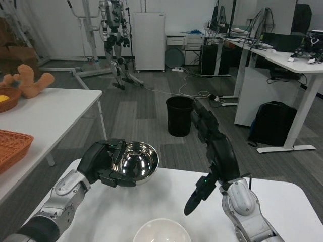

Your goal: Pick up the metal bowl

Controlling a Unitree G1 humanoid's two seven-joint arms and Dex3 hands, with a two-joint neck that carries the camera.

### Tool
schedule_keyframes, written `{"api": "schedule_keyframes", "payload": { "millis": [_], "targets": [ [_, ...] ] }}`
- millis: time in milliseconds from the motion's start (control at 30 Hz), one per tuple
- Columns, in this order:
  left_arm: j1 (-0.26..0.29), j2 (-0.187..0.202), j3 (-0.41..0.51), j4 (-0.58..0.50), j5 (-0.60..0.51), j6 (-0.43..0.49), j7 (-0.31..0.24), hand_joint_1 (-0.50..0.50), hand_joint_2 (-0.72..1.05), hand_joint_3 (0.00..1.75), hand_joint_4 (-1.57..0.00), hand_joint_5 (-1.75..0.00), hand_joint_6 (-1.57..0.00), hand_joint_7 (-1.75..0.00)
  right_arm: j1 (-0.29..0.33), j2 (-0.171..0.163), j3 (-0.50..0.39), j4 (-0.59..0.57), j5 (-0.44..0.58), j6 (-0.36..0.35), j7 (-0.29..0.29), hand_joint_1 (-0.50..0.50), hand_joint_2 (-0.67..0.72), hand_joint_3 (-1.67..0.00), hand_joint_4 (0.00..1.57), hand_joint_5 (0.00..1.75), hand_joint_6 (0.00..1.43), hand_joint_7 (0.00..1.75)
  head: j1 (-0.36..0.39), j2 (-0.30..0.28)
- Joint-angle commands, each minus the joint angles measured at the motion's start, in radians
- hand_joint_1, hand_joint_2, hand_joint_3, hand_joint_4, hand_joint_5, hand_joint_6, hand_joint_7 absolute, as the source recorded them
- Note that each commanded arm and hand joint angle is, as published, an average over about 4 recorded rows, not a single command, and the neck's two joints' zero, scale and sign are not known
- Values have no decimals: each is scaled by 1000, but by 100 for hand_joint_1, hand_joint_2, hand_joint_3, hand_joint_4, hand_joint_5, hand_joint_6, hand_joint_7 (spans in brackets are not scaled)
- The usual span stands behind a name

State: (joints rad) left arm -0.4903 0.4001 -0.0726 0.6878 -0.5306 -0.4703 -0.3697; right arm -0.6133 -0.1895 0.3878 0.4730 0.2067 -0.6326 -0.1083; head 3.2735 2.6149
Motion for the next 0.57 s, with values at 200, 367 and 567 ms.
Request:
{"api": "schedule_keyframes", "payload": {
  "millis": [200,367,567],
  "targets": [
    [-11,-19,14,1,2,1,1,8,43,44,-56,-175,-126,-173,17,-10,-20,-6,7,-8,-1,-38,60,0,0,0,0,0,-13,-25],
    [-12,-21,22,1,6,1,2,8,43,44,-56,-175,-126,-168,21,-10,-30,-4,7,-9,-1,-38,60,0,0,0,0,0,-14,-22],
    [-11,-26,28,1,9,1,0,8,43,44,-56,-175,-126,-170,33,-7,-43,-7,5,-10,-1,-38,60,0,0,0,0,0,-17,-16]
  ]
}}
